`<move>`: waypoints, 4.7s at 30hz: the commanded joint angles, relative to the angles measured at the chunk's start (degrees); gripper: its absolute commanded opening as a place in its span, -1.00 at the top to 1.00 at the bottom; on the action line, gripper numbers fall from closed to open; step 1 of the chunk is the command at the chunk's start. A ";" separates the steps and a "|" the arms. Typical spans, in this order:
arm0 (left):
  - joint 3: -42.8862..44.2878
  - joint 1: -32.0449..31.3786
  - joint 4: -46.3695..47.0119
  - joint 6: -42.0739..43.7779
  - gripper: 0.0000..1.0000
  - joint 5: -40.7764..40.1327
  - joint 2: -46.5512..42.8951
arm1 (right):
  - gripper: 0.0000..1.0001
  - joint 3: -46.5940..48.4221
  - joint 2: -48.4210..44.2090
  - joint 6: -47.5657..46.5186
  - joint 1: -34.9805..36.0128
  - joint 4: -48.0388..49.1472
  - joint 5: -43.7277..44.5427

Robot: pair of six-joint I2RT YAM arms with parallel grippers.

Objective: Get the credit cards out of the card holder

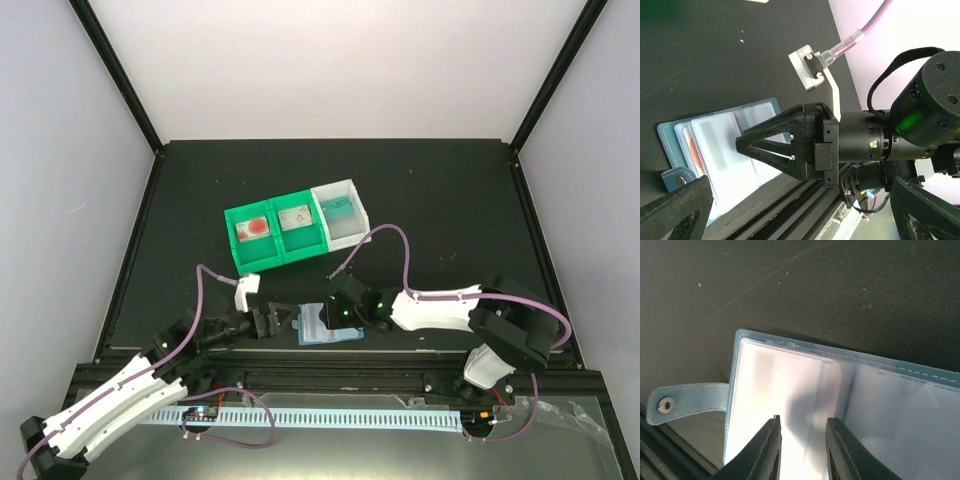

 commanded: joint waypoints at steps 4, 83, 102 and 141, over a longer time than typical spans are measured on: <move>-3.30 0.01 7.30 -3.42 -0.98 2.63 2.04 | 0.58 -2.84 1.59 1.26 0.54 2.23 3.18; -0.97 1.21 31.14 -1.89 -0.98 5.30 39.73 | 0.93 -14.80 -1.16 9.37 0.54 23.04 -0.67; -0.97 1.33 29.12 -1.74 -0.98 4.52 39.31 | 0.93 -15.37 -1.65 9.59 0.56 23.45 -0.79; 0.24 1.32 35.53 -2.78 -0.98 9.09 42.95 | 0.90 -15.98 -1.05 10.02 0.52 26.24 -1.85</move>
